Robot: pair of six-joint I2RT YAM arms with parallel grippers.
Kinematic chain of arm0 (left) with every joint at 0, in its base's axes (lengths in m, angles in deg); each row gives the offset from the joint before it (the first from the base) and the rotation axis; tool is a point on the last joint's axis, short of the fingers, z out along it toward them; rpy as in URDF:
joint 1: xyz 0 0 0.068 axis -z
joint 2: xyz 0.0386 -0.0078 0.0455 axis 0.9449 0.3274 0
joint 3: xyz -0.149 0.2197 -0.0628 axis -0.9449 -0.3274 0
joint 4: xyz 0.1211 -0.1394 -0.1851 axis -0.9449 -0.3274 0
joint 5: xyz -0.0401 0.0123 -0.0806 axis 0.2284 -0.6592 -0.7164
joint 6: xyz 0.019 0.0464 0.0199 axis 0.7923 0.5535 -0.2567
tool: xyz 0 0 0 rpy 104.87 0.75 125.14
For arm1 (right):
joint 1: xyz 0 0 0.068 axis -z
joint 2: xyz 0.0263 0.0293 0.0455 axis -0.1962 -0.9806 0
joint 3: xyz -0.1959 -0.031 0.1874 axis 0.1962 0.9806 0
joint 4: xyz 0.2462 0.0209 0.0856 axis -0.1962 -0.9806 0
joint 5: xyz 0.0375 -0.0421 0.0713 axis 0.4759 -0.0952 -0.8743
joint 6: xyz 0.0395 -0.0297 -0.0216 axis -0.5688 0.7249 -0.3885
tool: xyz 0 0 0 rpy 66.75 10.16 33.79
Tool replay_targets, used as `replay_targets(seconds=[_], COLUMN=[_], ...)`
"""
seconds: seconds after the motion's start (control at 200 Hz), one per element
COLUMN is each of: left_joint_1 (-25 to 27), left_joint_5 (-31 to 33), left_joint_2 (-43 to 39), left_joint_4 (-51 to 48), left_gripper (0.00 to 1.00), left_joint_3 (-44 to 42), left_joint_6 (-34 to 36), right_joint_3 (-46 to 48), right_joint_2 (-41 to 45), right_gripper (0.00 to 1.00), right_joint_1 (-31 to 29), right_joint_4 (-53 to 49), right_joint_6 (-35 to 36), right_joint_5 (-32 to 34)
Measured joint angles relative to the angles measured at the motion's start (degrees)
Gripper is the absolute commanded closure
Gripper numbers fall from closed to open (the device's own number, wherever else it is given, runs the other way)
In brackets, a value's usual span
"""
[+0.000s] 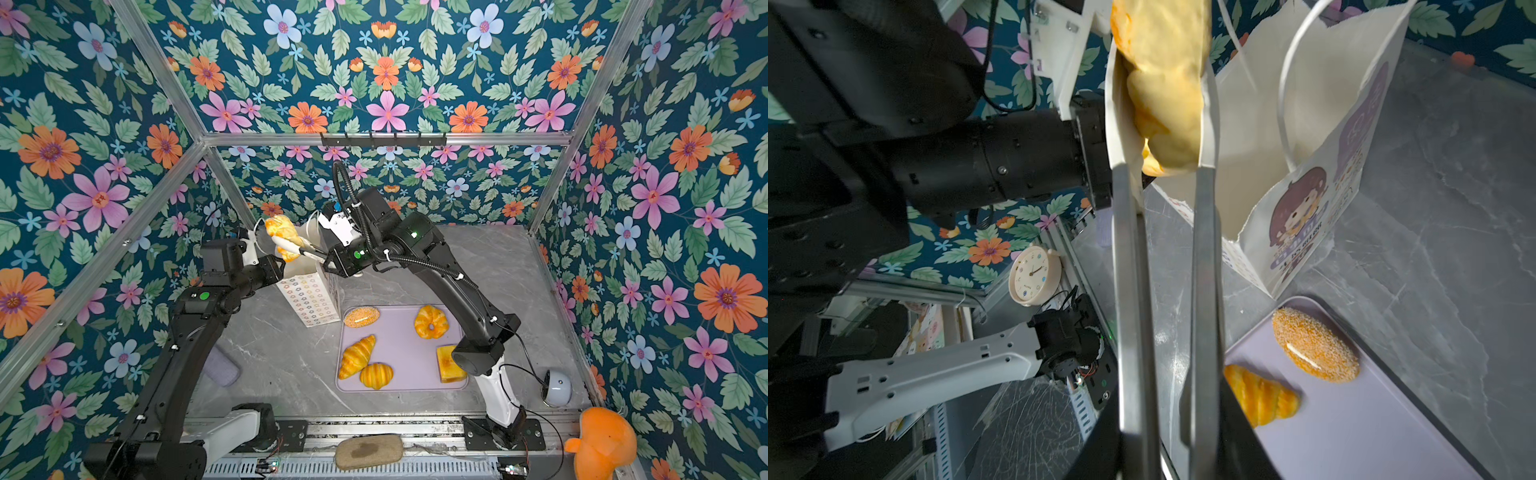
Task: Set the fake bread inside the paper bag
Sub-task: 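Lower the cream roll into the bag held open by the left gripper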
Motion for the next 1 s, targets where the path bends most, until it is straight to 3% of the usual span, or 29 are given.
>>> replay_targets(seconds=[0.255, 0.635, 1.0], left_joint_1=[0.0, 0.0, 0.0], left_joint_5=[-0.4, 1.4, 1.9], left_joint_2=[0.3, 1.9, 3.0], left_joint_4=[1.7, 1.3, 1.0], left_gripper=[0.71, 0.62, 0.61], left_joint_3=[-0.2, 1.2, 1.7], left_joint_6=[0.0, 0.6, 1.4], right_joint_3=[-0.9, -0.9, 0.4], right_joint_2=[-3.9, -7.6, -8.6], right_gripper=[0.86, 0.86, 0.84], right_joint_1=[0.0, -0.2, -1.7], right_joint_4=[2.7, 3.5, 2.6], right_joint_6=[-1.2, -2.2, -2.7], right_joint_5=[4.2, 9.6, 13.6])
